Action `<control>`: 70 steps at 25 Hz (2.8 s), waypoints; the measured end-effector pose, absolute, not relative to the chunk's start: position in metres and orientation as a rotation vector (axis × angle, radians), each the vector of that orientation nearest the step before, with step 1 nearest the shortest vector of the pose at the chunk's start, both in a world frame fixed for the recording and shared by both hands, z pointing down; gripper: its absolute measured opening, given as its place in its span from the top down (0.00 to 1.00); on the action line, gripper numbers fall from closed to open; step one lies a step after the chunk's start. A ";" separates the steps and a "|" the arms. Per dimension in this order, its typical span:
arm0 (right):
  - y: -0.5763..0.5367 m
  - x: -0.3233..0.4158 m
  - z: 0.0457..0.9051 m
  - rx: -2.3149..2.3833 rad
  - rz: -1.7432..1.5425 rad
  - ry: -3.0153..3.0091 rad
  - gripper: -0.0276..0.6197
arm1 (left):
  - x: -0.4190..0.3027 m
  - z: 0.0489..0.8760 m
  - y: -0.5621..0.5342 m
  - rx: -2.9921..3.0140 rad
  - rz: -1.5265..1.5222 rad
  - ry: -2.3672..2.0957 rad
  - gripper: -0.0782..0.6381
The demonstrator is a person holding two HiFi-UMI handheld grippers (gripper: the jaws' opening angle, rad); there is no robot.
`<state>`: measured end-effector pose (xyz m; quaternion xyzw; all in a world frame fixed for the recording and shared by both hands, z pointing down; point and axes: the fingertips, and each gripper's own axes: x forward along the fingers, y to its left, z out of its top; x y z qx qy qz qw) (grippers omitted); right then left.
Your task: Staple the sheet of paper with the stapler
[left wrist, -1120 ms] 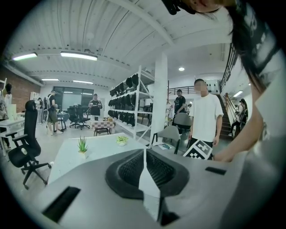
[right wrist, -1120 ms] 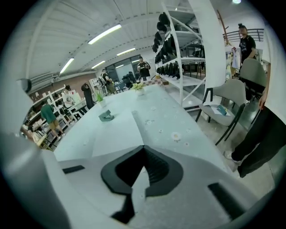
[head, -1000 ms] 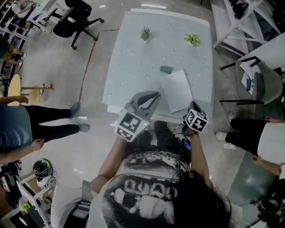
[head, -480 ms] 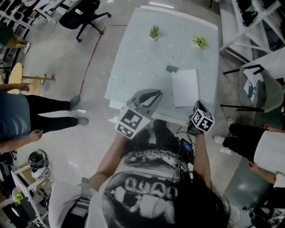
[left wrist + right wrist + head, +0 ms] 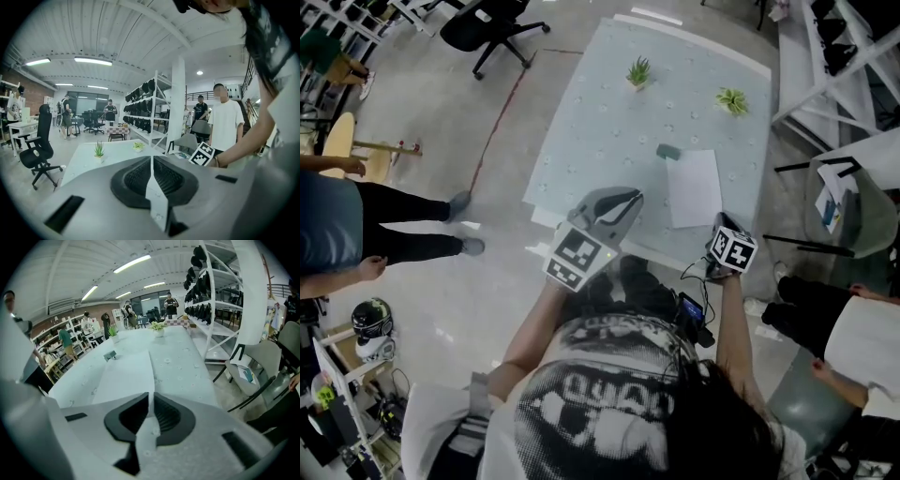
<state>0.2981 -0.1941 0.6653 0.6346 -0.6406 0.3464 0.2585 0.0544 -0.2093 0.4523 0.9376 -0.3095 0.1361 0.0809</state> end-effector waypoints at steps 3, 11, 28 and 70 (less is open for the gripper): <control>-0.196 0.303 0.655 1.674 0.951 -1.778 0.75 | 0.051 0.453 -0.213 2.783 0.406 -0.971 0.87; -0.292 0.250 0.586 1.364 0.692 -2.161 0.96 | 0.060 0.454 -0.216 2.749 0.377 -1.072 0.87; -0.351 0.156 0.651 0.671 0.537 -1.986 0.96 | 0.056 0.458 -0.241 2.771 0.405 -1.020 0.87; -0.326 0.151 0.600 1.251 0.826 -2.059 0.96 | 0.026 0.473 -0.250 2.835 0.484 -0.762 0.87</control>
